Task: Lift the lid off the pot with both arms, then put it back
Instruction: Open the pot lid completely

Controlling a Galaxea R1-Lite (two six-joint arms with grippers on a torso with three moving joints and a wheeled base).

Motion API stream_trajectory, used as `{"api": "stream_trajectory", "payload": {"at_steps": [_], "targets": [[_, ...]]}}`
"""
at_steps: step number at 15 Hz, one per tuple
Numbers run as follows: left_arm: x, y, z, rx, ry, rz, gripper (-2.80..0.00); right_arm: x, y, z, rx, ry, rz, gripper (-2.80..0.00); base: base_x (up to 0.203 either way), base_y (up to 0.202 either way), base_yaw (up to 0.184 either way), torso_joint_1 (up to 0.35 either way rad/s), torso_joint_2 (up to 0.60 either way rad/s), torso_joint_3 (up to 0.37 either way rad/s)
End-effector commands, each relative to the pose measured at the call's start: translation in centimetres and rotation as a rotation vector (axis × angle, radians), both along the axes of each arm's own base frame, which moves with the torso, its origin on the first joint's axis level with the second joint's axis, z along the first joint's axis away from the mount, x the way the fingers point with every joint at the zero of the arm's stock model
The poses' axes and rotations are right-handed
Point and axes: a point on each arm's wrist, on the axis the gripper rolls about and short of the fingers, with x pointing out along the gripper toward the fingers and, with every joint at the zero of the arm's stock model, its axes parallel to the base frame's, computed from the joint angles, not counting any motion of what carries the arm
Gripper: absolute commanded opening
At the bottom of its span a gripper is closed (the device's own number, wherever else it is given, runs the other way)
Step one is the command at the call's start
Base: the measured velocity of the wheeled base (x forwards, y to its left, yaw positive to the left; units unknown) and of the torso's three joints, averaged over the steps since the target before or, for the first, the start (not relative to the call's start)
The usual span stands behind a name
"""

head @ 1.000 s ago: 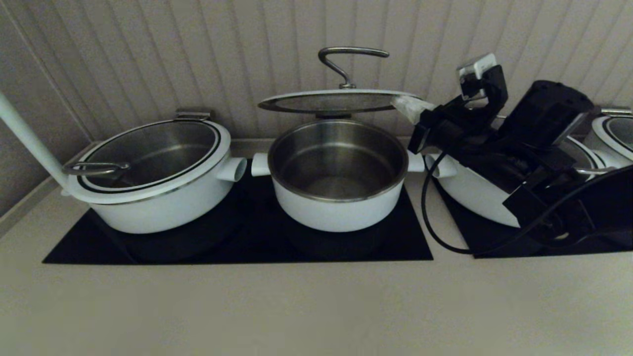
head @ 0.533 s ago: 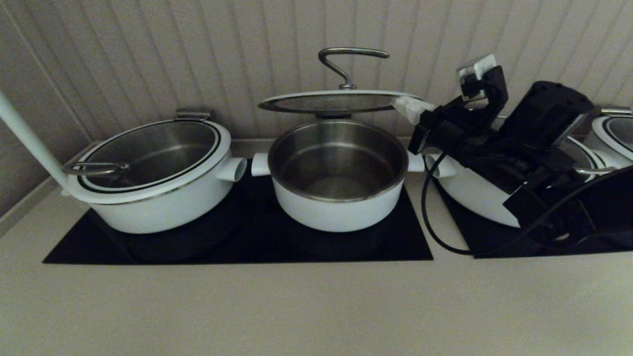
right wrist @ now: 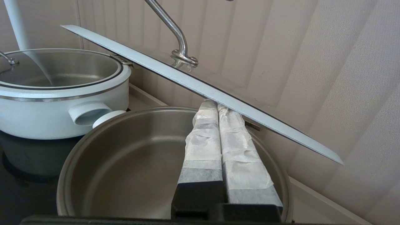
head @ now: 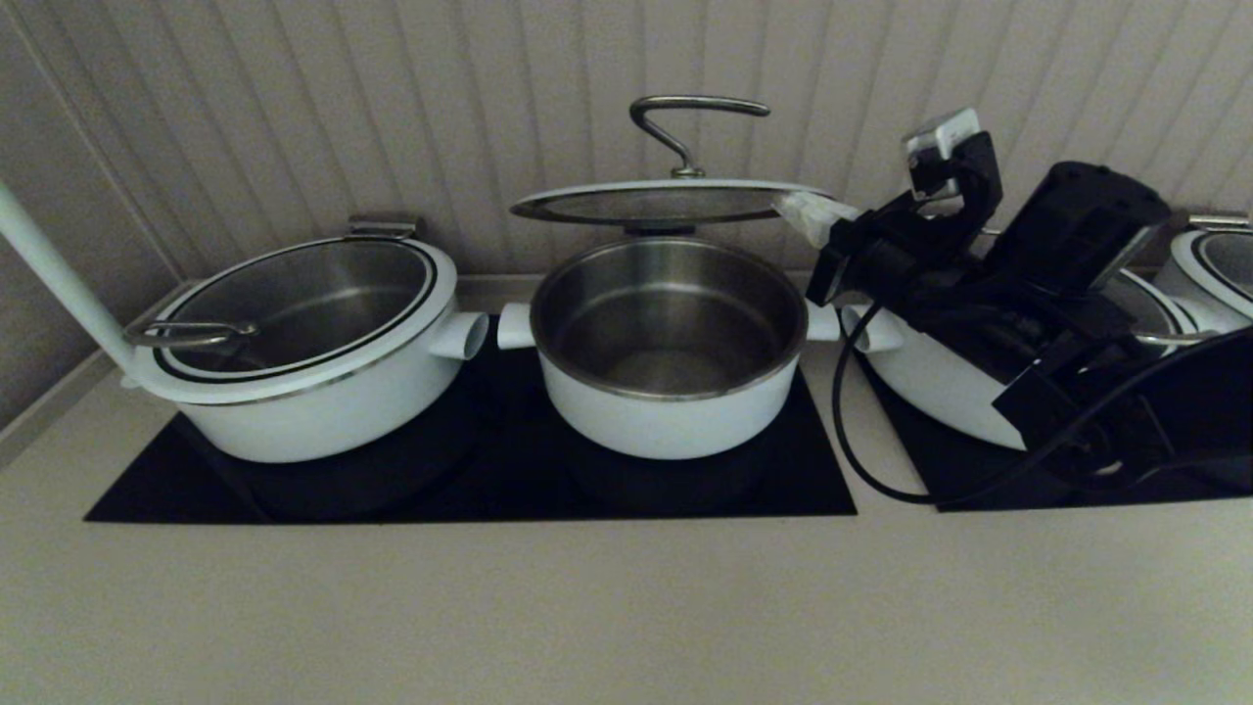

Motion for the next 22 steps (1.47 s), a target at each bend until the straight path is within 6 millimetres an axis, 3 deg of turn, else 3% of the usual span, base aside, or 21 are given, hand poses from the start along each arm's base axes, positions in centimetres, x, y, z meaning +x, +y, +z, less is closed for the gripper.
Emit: {"api": "stream_trajectory", "payload": {"at_steps": [1,22], "targets": [[-1.0,0.0,-0.2,-0.010,-0.130,-0.004,-2.80,0.0,0.0,0.0,0.000,-0.004,0.002,-2.80,0.000,0.000,0.000,0.000,0.00,0.000],[-1.0,0.0,-0.2,-0.036,-0.133,-0.001,-2.80,0.9,-0.6,2.1,0.024,-0.064,-0.024,-2.80,0.000,0.000,0.000,0.000,0.00,0.000]]}}
